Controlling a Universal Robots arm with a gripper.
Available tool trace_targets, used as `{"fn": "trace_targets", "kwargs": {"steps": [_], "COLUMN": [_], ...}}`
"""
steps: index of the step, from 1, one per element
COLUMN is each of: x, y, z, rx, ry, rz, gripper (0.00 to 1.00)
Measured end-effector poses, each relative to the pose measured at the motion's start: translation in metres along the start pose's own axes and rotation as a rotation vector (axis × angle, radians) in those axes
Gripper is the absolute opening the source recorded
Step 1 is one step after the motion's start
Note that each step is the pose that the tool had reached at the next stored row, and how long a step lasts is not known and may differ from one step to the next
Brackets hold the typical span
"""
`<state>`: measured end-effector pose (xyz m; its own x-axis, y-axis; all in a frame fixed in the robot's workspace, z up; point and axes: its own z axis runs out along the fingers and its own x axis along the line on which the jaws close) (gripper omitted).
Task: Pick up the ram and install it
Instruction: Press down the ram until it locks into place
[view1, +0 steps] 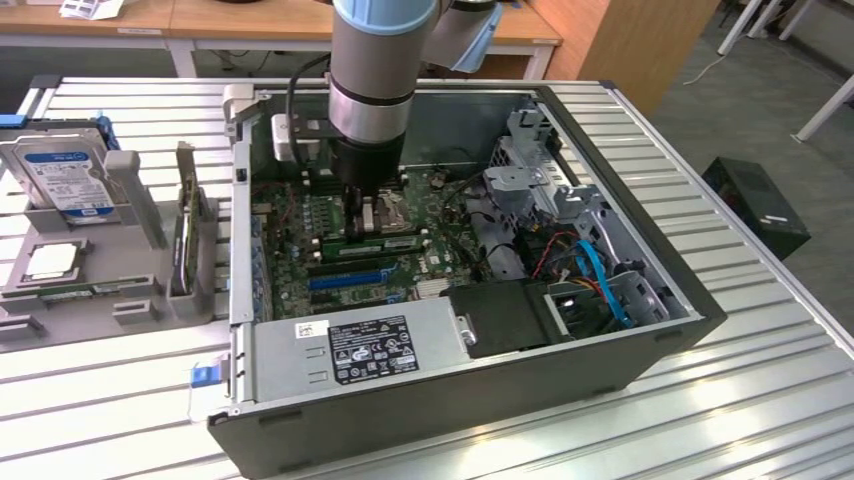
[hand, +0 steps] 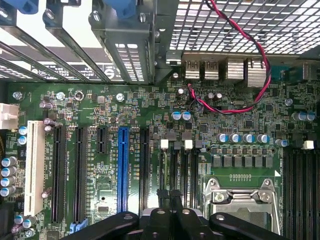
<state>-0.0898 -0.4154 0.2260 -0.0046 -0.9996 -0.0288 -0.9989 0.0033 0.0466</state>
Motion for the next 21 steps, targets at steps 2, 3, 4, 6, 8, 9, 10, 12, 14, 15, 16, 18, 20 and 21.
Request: {"fn": "trace_targets", "kwargs": {"steps": [2,3,4,6,8,9,10,12,14,15,16,18,20,21], "x": [0.0000,0.0000,0.0000,0.0001,0.0001,0.0001,0.0000,0.0001,0.0001,0.0001,0.0001,0.0001,0.0001,0.0001], "y": [0.0000,0.0000,0.0000,0.0000,0.0000,0.0000,0.0000,0.0000,-0.0001,-0.0001,-0.0001,-0.0001,-0.0001,-0.0001], "z": [0.0001,0.0003,0.0007,0.0009,0.0009,0.0009,0.0010,0.0010,0.0014,0.0015,0.0015,0.0015,0.0016,0.0017], "rx": [0.0000,0.0000,0.0001,0.0001,0.0001,0.0001,0.0002,0.0002,0.0002,0.0001,0.0001,0.0002,0.0002,0.0001], "ry": [-0.0002,-0.0002,-0.0002,0.0000,0.0000,0.0000,-0.0001,-0.0001,-0.0002,0.0000,0.0000,0.0000,-0.0001,0.0000], "rz": [0.000,0.000,0.000,0.000,0.000,0.000,0.000,0.000,0.000,0.000,0.000,0.000,0.000,0.000], "gripper": [0.11,0.11,0.11,0.11,0.11,0.11,0.11,0.11,0.11,0.11,0.11,0.11,0.11,0.11]}}
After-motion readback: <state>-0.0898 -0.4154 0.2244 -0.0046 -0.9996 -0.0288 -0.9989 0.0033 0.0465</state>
